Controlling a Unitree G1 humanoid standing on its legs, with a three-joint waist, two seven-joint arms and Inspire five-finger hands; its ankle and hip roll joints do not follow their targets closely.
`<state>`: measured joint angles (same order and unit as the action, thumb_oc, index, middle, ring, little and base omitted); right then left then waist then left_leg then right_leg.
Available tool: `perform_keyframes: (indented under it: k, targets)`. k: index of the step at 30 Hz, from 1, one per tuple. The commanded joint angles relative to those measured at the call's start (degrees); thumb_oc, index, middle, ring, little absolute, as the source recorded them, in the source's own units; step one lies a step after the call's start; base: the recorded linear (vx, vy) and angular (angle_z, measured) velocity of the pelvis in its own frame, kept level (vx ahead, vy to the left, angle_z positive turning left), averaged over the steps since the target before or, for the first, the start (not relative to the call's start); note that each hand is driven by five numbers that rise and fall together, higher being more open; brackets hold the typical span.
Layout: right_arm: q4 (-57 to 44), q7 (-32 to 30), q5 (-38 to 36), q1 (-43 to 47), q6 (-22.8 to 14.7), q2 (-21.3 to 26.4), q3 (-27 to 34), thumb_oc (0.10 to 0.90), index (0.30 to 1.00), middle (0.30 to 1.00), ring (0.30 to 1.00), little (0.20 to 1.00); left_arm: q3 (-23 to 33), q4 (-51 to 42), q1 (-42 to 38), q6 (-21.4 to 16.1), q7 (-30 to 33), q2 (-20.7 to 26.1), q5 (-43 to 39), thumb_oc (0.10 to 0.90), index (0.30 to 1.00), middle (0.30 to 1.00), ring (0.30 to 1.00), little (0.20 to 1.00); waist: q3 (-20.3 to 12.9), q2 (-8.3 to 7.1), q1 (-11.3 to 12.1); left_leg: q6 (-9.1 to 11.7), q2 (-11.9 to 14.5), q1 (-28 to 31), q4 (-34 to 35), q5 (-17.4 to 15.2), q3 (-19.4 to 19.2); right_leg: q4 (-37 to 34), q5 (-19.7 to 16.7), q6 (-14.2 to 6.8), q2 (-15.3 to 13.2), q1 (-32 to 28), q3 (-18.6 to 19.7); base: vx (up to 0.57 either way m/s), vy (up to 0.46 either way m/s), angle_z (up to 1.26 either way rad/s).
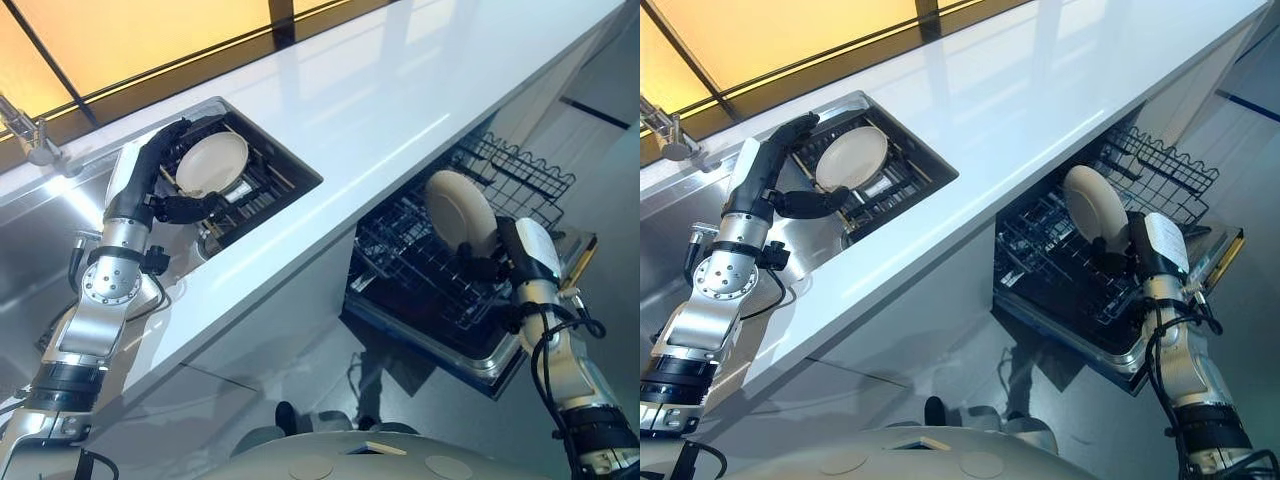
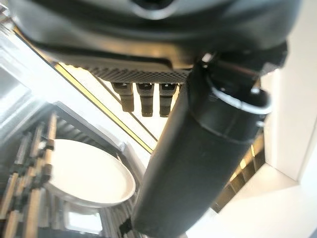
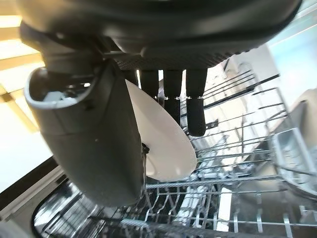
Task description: Pick up plates and place into dishwasher.
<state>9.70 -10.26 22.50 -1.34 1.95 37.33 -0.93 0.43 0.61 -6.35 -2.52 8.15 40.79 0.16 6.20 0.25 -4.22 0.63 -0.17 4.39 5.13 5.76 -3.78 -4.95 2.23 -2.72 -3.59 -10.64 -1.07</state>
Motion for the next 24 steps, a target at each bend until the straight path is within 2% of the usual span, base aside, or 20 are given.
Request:
perform_keyframes:
  k: [1,7,12,16,21,22,23,24]
  targets:
    - [1.4,1.6,0.9,7.8,1.7,6.0,0.6,0.1,0.3,0.3,0.3,0.2,2.5,0.0,-3.4,-3.8,3.0,2.2,1.3,0.8,0.9,0.9,0.9,0.9,-4.6,-1.03,1.7,-2.7,-4.2,2.4,-0.1,-6.5,2.3,4.1,-3.7,-2.5,1.5,6.4,-1.5,0.03,-0.001,0.13]
    - [7.6,8.6,2.2,8.4,8.4,6.3,-1.9,0.1,0.3,0.3,0.3,0.2,2.4,-0.3,-3.7,-3.4,2.9,2.7,1.1,0.8,0.9,0.9,0.9,0.9,-4.0,-1.35,2.6,-2.7,-4.2,2.6,-0.1,-6.4,2.9,4.6,-3.4,-2.3,1.4,6.0,-2.8,0.03,-0.005,0.12]
    - [13.8,11.6,8.3,10.1,12.3,6.4,-5.4,0.1,0.3,0.3,0.3,0.2,1.4,-0.6,-4.9,-2.8,2.6,2.9,0.9,0.8,0.9,0.9,0.9,0.9,-3.5,-1.44,3.4,-2.6,-4.3,2.6,-0.1,-6.4,3.4,4.7,-3.2,-2.3,1.3,5.7,-3.3,0.02,-0.002,0.08]
    - [16.8,12.2,9.3,11.4,13.6,6.9,-7.2,0.1,0.3,0.3,0.3,0.2,0.7,-0.9,-5.5,-2.8,2.5,3.1,0.8,0.8,0.9,0.9,0.9,0.9,-3.2,-1.46,3.9,-2.6,-4.3,2.6,-0.1,-6.3,3.8,4.7,-3.2,-2.2,1.3,5.6,-3.6,0.0,-0.001,0.01]
    - [17.9,11.0,10.6,11.9,13.3,6.9,-7.8,0.1,0.3,0.3,0.3,0.2,0.7,-1.0,-5.6,-3.0,2.0,3.3,0.4,0.8,0.9,0.9,0.9,0.9,-2.9,-1.46,4.2,-2.6,-4.3,2.6,-0.1,-6.3,4.1,4.7,-3.2,-2.2,1.2,5.6,-3.7,0.01,-0.002,0.05]
    - [17.7,10.9,10.7,11.8,13.3,6.8,-7.8,0.13,0.326,0.326,0.326,0.23,0.8,-1.1,-5.5,-3.1,2.0,3.2,0.5,0.8,0.9,0.9,0.9,0.9,-2.9,-1.46,4.2,-2.6,-4.3,2.6,-0.1,-6.3,4.1,4.8,-3.2,-2.2,1.2,5.6,-3.7,0.0,0.001,0.07]
    - [16.9,10.8,10.9,11.7,13.2,6.8,-7.6,0.531,0.669,0.669,0.669,0.631,0.8,-1.1,-5.3,-3.3,2.0,3.1,0.5,0.8,0.9,0.9,0.9,0.9,-2.8,-1.46,4.1,-2.7,-4.3,2.7,-0.1,-6.3,4.1,4.8,-3.2,-2.2,1.3,5.6,-3.7,0.0,0.0,0.06]
    - [16.3,10.7,11.3,11.5,13.1,6.7,-7.4,0.8,0.9,0.9,0.9,0.9,0.8,-0.9,-5.2,-3.4,2.1,3.1,0.5,0.8,0.9,0.9,0.9,0.9,-2.7,-1.44,4.0,-2.7,-4.3,2.7,-0.1,-6.3,4.1,4.9,-3.2,-2.2,1.3,5.6,-3.6,-0.04,-0.001,0.04]
